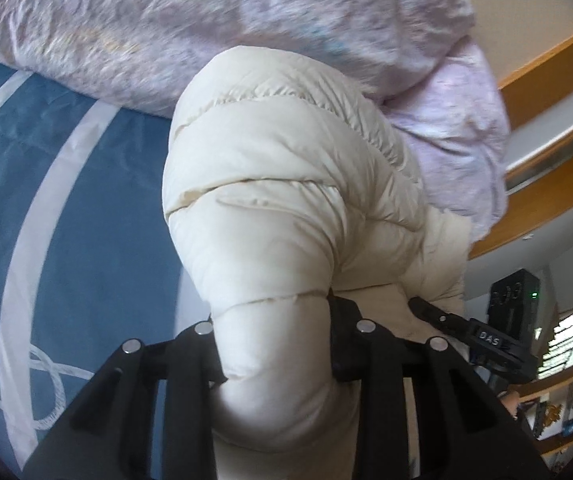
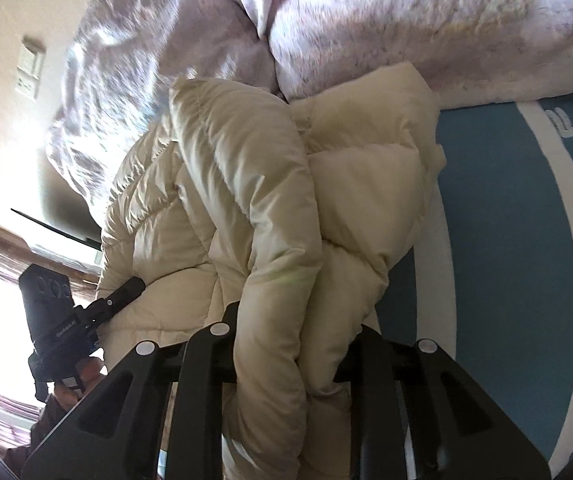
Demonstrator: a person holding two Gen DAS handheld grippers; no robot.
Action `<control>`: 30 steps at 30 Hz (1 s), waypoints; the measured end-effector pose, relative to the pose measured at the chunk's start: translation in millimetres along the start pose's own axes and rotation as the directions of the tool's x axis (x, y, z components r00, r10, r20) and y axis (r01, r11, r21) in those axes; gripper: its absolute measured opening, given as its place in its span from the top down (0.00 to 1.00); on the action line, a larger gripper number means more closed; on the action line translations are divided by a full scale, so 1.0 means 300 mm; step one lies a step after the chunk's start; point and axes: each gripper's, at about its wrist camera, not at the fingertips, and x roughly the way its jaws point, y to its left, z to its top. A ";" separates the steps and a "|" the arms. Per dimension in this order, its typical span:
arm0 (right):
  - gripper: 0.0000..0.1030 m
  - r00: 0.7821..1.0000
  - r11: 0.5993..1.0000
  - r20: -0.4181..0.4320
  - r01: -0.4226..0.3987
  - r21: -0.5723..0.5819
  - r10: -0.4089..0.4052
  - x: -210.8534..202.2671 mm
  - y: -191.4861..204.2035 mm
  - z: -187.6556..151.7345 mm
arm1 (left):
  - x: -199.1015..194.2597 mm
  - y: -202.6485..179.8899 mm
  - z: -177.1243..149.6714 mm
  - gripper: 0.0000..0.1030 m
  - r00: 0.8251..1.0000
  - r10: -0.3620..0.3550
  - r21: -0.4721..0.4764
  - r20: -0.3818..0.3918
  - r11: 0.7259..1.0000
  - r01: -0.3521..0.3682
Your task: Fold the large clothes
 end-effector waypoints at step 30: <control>0.59 0.971 0.944 0.193 0.190 -0.271 -0.140 -0.109 0.288 0.023 | -0.040 -0.328 0.020 0.18 0.859 0.414 0.304 0.301 0.812 -0.499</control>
